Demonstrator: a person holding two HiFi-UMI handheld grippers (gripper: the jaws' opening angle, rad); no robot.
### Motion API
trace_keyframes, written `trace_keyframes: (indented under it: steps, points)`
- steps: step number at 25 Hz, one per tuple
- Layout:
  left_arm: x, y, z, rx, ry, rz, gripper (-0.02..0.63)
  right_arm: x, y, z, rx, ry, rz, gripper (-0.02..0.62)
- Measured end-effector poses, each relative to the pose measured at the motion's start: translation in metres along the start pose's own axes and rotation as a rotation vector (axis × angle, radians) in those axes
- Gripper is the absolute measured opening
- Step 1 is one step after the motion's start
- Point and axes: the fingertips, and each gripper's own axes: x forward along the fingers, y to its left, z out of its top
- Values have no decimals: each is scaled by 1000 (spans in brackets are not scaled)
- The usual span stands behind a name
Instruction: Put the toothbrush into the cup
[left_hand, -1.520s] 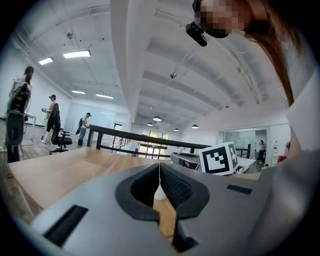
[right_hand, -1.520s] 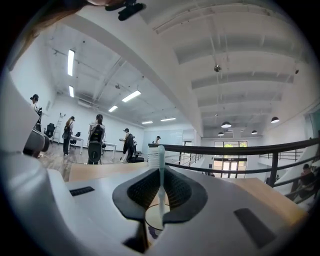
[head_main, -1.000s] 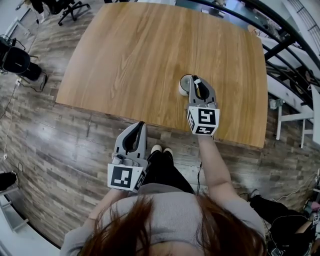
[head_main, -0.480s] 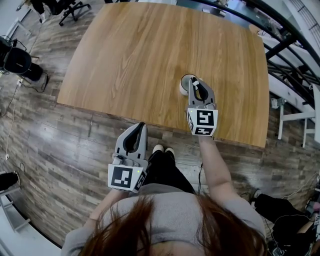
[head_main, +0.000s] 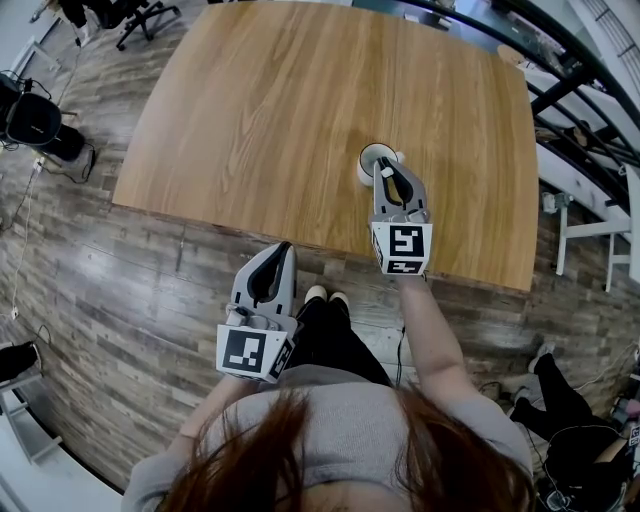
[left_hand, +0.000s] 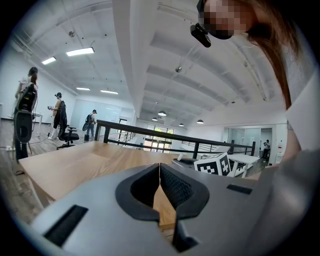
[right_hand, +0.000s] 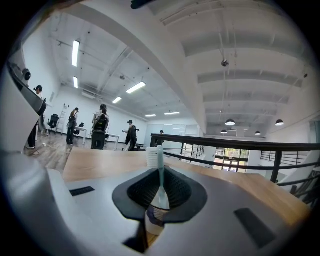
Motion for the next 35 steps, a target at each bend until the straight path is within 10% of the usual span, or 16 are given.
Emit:
trace_keyframes:
  steps: [35]
  points:
    - [8, -24, -1, 12, 12, -53, 8, -14, 7, -20, 27, 31, 29, 34]
